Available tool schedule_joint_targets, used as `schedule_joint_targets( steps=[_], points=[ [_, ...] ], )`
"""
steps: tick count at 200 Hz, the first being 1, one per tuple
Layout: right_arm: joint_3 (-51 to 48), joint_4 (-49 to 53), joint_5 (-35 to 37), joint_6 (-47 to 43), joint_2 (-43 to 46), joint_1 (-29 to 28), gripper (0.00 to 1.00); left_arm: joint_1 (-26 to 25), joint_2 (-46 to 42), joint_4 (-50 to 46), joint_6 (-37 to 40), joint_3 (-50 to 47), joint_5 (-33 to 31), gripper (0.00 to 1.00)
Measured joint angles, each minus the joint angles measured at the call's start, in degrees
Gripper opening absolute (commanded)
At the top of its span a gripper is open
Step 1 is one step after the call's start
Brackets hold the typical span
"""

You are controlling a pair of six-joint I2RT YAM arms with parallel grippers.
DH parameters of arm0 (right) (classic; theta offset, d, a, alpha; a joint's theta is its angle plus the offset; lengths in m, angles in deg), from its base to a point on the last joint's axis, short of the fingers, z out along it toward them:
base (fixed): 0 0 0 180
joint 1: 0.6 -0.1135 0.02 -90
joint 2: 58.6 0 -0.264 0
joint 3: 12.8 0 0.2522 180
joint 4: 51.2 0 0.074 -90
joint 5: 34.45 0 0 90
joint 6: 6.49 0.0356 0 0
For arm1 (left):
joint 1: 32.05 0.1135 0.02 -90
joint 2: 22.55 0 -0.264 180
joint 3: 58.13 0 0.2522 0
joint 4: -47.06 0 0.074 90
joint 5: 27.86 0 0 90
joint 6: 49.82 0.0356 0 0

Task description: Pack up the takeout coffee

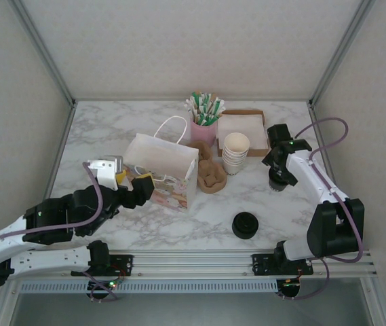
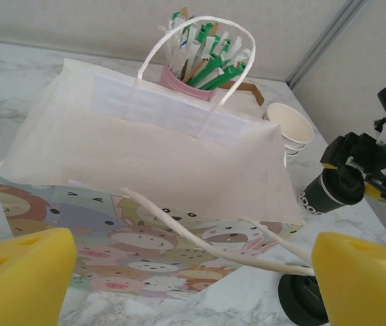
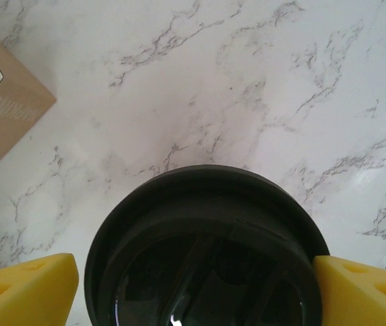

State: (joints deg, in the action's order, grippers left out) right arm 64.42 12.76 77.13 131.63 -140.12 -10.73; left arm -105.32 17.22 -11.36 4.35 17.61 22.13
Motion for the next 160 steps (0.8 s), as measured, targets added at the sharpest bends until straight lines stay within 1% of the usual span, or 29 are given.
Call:
schedule_joint_targets(
  steps=[23,48,75,110,121,160],
  points=[
    [0.63,0.33,-0.24,-0.79,0.09,0.26,0.99,1.84,0.22,-1.14,0.02,0.76,0.02,0.9],
    [2.23,0.98,-0.24,-1.16,0.44,0.68,0.99,4.11,0.79,-2.1,0.04,2.27,0.26,0.89],
    [3.43,1.4,-0.39,-1.46,1.11,1.2,0.97,6.34,1.53,-2.43,0.04,3.21,0.76,0.89],
    [4.02,2.05,-0.9,-2.23,1.53,1.64,0.92,9.38,3.63,-3.67,0.26,4.76,2.03,0.88],
    [4.44,2.12,-1.95,-3.67,1.86,1.64,0.9,10.49,4.22,-4.2,0.63,5.42,2.45,0.87],
    [8.0,2.34,-8.59,-11.61,5.9,1.64,0.77,17.07,6.29,-5.95,3.3,10.14,4.94,0.86]
  ],
)
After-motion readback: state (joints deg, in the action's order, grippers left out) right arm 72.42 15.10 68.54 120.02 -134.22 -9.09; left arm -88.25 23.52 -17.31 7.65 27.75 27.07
